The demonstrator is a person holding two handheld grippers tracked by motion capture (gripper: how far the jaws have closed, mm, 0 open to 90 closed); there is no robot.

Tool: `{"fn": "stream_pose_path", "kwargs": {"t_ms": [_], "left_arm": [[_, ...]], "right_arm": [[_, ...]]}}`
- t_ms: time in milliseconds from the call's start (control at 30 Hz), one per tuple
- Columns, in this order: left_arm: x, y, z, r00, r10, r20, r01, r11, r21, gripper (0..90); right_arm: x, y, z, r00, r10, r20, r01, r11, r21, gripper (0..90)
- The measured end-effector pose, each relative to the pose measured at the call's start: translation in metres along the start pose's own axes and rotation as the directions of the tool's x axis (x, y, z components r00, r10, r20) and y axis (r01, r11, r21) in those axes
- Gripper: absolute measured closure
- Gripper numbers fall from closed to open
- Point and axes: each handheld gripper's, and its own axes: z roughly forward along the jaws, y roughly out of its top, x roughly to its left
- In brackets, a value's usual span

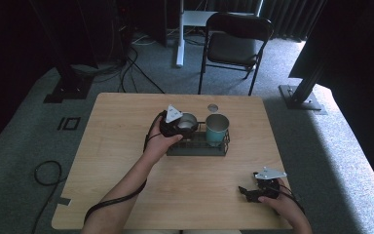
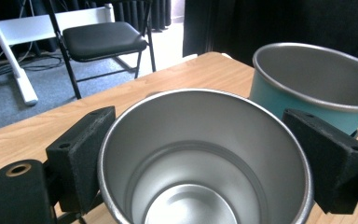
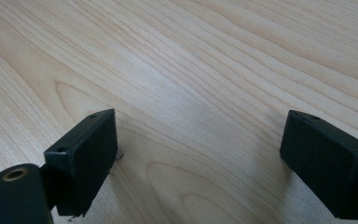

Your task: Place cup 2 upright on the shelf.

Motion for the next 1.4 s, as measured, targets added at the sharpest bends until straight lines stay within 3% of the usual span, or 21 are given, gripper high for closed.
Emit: {"fn": "stream_pose_path", "kwargs": {"t_ms": [567,800,1000,1133,1400], "left_arm": [[-0.006,-0.011,0.014,1.0,0.001,-0.003,-0.001,0.9997,0.022,14.0],[-0.008,-0.016,0.017,0.9996,0.024,-0.016,-0.024,0.9987,0.046,13.8],[-0.008,-0.011,0.015,0.9997,0.003,-0.025,-0.002,0.9981,0.061,9.8],[-0.008,-0.006,0.012,0.9999,0.014,-0.008,-0.013,0.9977,0.067,3.6],[-0.011,-0.002,0.004,0.9997,0.018,0.014,-0.019,0.9956,0.091,3.4]], "right_arm": [[0.0,0.0,0.0,1.0,0.001,-0.001,-0.001,1.0,0.0,10.7],[0.0,0.0,0.0,1.0,0.001,-0.002,-0.001,1.0,0.0,10.7],[0.0,0.0,0.0,1.0,0.001,-0.001,-0.001,1.0,0.0,10.7],[0.0,0.0,0.0,1.0,0.001,0.0,-0.001,1.0,0.0,10.7],[0.0,0.0,0.0,1.0,0.0,0.0,0.0,1.0,0.0,10.7]]}}
